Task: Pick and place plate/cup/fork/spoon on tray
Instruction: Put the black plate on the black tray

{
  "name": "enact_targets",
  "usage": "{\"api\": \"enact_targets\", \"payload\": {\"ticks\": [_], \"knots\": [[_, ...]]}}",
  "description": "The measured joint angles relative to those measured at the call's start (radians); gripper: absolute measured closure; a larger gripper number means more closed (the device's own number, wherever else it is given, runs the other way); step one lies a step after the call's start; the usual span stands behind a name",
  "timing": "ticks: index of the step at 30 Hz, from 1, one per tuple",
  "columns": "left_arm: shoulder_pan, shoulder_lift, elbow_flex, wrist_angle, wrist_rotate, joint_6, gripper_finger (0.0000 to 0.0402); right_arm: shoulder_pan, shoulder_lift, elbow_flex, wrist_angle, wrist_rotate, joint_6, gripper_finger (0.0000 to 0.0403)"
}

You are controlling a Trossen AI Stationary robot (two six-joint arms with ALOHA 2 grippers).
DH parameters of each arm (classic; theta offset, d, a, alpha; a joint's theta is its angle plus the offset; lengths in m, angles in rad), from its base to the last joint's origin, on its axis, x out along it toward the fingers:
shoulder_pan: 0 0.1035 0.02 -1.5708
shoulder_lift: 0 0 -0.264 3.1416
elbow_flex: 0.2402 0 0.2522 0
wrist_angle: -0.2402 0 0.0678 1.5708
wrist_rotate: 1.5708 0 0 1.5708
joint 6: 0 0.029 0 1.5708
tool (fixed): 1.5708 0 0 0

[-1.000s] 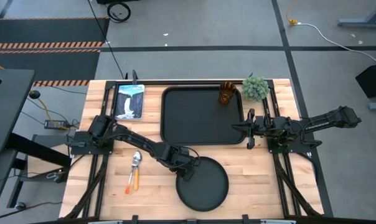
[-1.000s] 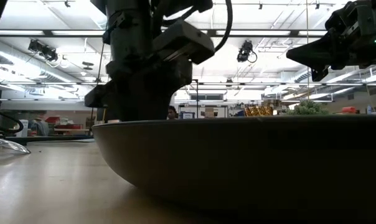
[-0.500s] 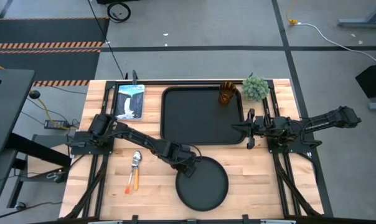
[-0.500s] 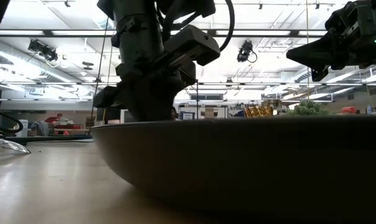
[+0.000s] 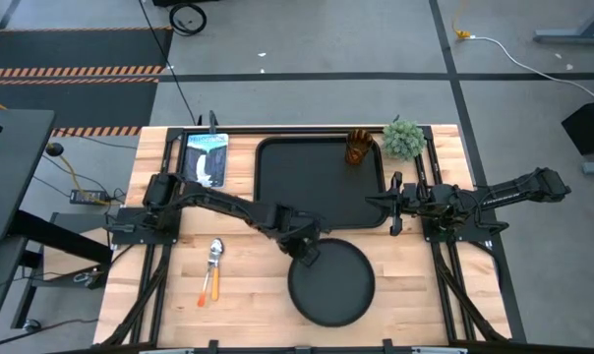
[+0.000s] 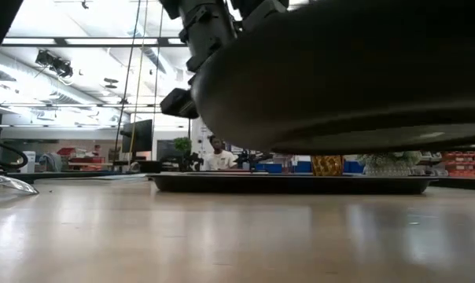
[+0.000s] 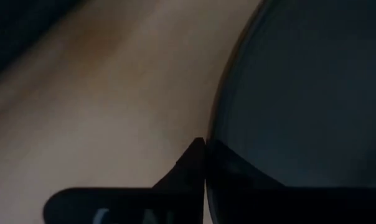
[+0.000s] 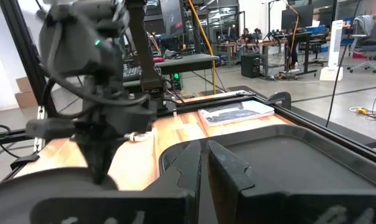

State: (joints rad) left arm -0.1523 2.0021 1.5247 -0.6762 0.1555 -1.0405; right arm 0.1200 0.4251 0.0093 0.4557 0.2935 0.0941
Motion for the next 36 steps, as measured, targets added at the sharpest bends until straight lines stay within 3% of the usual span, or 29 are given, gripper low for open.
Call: {"api": "enact_targets", "payload": {"ticks": [11, 36], "knots": [[0.13, -0.001, 0.131, -0.191, -0.008, 0.133, 0.039, 0.0, 0.0, 0.0, 0.0, 0.0, 0.0, 0.0369], [0.411, -0.001, 0.145, -0.273, -0.005, 0.348, 0.0389, 0.0, 0.0, 0.0, 0.0, 0.0, 0.0, 0.0369]]}}
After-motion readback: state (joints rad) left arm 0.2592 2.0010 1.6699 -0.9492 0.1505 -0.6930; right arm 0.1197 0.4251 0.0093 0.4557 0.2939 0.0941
